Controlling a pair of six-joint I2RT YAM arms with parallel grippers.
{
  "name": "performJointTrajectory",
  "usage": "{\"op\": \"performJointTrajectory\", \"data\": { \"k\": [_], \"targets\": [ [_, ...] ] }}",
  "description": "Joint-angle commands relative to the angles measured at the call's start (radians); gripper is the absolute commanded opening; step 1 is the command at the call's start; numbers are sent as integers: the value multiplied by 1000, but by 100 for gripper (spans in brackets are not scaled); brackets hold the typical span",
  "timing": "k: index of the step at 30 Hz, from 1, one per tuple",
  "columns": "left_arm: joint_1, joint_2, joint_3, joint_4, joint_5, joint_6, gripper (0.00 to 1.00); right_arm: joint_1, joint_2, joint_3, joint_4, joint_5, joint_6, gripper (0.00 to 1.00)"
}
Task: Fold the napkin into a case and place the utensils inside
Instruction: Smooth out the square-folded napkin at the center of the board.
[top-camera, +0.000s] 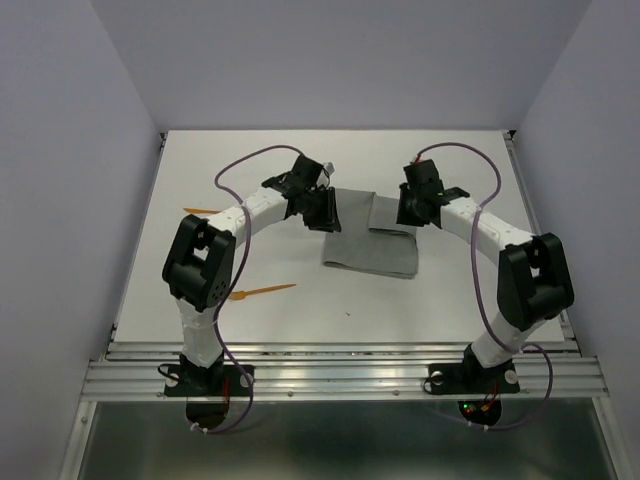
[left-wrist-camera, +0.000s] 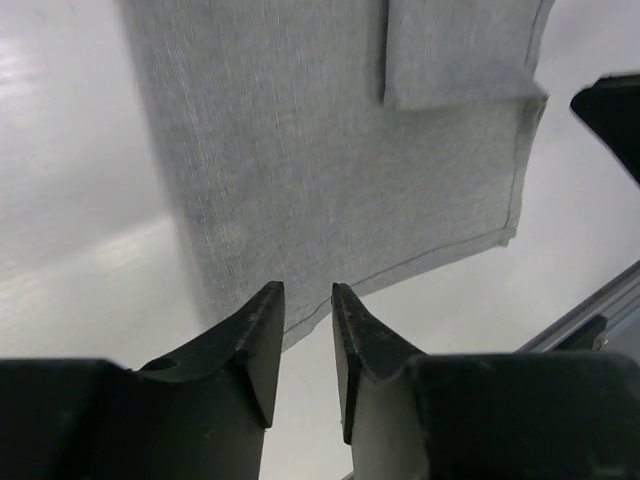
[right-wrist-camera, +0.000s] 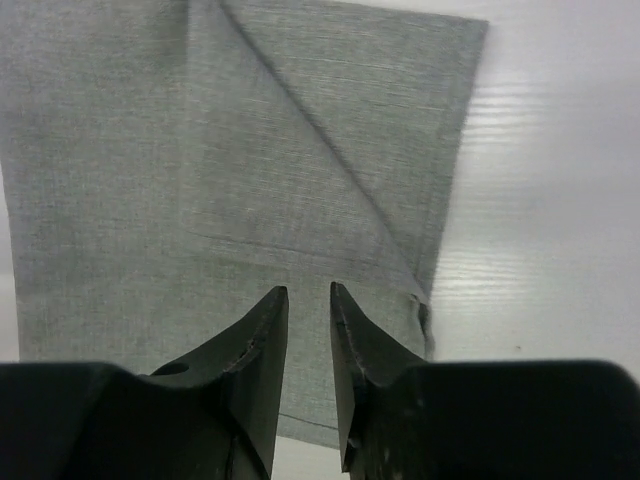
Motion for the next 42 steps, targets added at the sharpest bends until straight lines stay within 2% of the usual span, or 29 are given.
{"op": "performJointTrajectory", "data": {
  "k": [1, 2, 6, 8, 9, 12, 15, 21, 31, 42],
  "targets": [
    [-29, -42, -103, 124, 79, -23, 34, 107, 68, 121, -54, 103, -98, 30],
    [-29, -42, -123, 144, 91, -29, 33, 117, 83, 142, -61, 102, -116, 30],
    [-28, -5, -184, 213, 134, -51, 15, 140, 161, 224, -69, 68, -110, 30],
    [-26, 10, -197, 218, 131, -59, 10, 167, 184, 248, -77, 41, -95, 30],
    [-26, 13, -207, 218, 130, -57, 4, 168, 195, 259, -78, 24, -89, 30],
    [-25, 7, -241, 215, 121, -51, 0, 191, 234, 287, -72, -36, -67, 30],
    [-26, 4, -261, 208, 114, -40, 0, 191, 278, 293, -55, -108, -46, 29],
    [-18, 9, -300, 190, 88, -20, 0, 200, 356, 300, -54, -107, -21, 26],
    [-12, 24, -315, 167, 71, 12, 0, 189, 382, 328, -103, 149, -3, 25],
    [-11, 35, -343, 182, 85, 15, 0, 47, 396, 389, -107, 191, -6, 22]
  ]
}}
